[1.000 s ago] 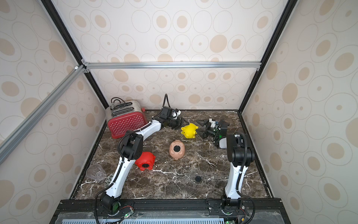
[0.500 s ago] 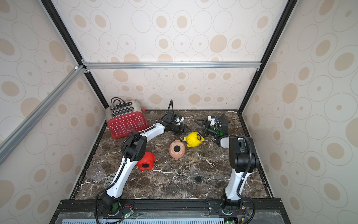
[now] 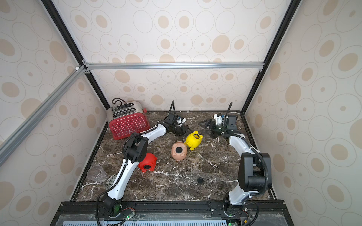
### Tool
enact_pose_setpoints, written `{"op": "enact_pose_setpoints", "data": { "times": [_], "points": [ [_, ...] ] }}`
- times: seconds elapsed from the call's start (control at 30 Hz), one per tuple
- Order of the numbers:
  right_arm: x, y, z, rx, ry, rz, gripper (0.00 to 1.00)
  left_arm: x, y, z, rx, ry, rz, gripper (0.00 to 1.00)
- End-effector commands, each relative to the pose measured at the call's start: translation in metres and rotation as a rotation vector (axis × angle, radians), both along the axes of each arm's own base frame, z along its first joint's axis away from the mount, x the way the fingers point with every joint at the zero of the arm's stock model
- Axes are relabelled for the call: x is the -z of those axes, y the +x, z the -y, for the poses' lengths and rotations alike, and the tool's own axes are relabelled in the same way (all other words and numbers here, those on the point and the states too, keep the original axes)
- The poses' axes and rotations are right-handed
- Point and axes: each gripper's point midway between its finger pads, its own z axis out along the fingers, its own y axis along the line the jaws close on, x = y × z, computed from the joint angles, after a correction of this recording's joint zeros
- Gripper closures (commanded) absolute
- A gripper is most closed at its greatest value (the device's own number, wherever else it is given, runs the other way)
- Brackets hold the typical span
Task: Close piggy banks
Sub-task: Turn over the piggy bank at the center of the board, then adjust the piggy bank at the center of the board.
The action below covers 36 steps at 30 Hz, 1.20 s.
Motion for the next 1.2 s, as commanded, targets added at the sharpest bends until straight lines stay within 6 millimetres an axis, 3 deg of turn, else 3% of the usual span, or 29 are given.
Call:
{"op": "enact_pose_setpoints", "data": {
  "times": [0.0,0.27,0.43,0.6,0.87,1.07,1.17],
  "points": [
    [0.026,-0.027,0.013,-0.005,-0.144,-0.116,0.01,-0.014,-0.002,-0.011,-0.022,0.059,0.028,0.35],
    [0.044,-0.034,0.011,-0.011,-0.165,-0.182,0.06,-0.060,0.003,-0.025,-0.062,0.050,0.112,0.34],
    [0.049,-0.028,0.010,-0.020,-0.178,-0.195,0.06,-0.066,0.004,-0.036,-0.075,0.073,0.121,0.32],
    [0.048,-0.009,0.013,-0.021,-0.205,-0.181,0.06,-0.077,-0.001,-0.048,-0.088,0.100,0.147,0.32],
    [0.054,0.033,0.003,-0.067,-0.244,-0.194,0.25,-0.100,-0.043,-0.068,-0.033,0.125,0.165,0.39],
    [0.056,0.063,-0.016,-0.124,-0.280,-0.161,0.28,-0.120,-0.075,-0.069,0.031,0.077,0.172,0.45],
    [0.060,0.072,-0.035,-0.177,-0.285,-0.143,0.27,-0.129,-0.085,-0.061,0.068,0.051,0.187,0.45]
  ]
}}
